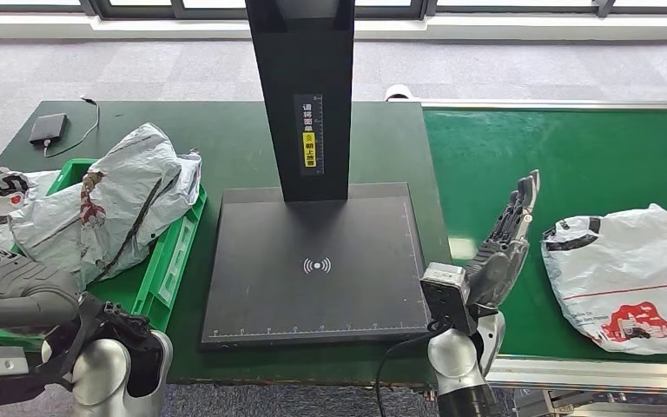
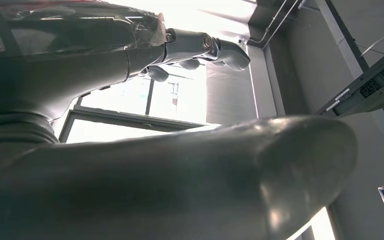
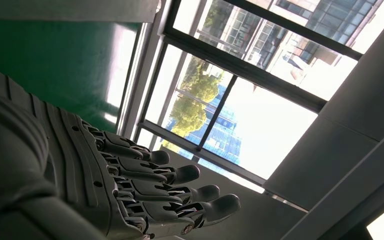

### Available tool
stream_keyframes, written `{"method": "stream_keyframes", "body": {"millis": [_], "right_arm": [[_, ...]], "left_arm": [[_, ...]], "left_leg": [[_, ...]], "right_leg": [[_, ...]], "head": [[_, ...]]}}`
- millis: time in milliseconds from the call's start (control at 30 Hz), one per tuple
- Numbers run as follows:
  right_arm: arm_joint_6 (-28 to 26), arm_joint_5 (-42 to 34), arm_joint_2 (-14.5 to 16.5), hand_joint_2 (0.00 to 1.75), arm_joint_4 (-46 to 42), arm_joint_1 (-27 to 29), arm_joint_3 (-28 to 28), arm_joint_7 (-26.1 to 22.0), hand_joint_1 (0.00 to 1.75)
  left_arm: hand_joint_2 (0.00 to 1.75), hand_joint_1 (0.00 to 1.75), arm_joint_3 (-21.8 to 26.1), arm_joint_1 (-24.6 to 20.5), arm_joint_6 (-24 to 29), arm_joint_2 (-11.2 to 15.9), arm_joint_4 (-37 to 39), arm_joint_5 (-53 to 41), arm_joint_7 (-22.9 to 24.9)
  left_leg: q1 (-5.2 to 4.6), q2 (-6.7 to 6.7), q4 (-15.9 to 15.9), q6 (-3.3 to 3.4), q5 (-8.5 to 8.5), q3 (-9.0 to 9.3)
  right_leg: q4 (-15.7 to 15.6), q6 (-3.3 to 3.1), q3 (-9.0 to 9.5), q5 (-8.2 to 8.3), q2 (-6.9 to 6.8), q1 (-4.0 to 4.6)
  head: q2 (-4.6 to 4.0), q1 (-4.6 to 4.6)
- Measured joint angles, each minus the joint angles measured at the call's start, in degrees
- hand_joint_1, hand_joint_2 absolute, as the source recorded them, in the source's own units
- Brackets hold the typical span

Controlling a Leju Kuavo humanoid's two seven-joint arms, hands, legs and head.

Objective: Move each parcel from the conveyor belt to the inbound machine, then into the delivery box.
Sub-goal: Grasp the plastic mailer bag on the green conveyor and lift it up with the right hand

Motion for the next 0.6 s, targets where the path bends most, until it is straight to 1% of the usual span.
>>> {"method": "stream_keyframes", "body": {"millis": [600], "right_arm": [[0.0,0.0,0.0,0.0,0.0,0.0,0.0,0.01,0.0]], "left_arm": [[0.0,0.0,0.0,0.0,0.0,0.0,-0.02,0.0,0.0]], "left_leg": [[0.0,0.0,0.0,0.0,0.0,0.0]], "right_leg": [[0.0,0.0,0.0,0.0,0.0,0.0]], "head": [[0.0,0.0]]}}
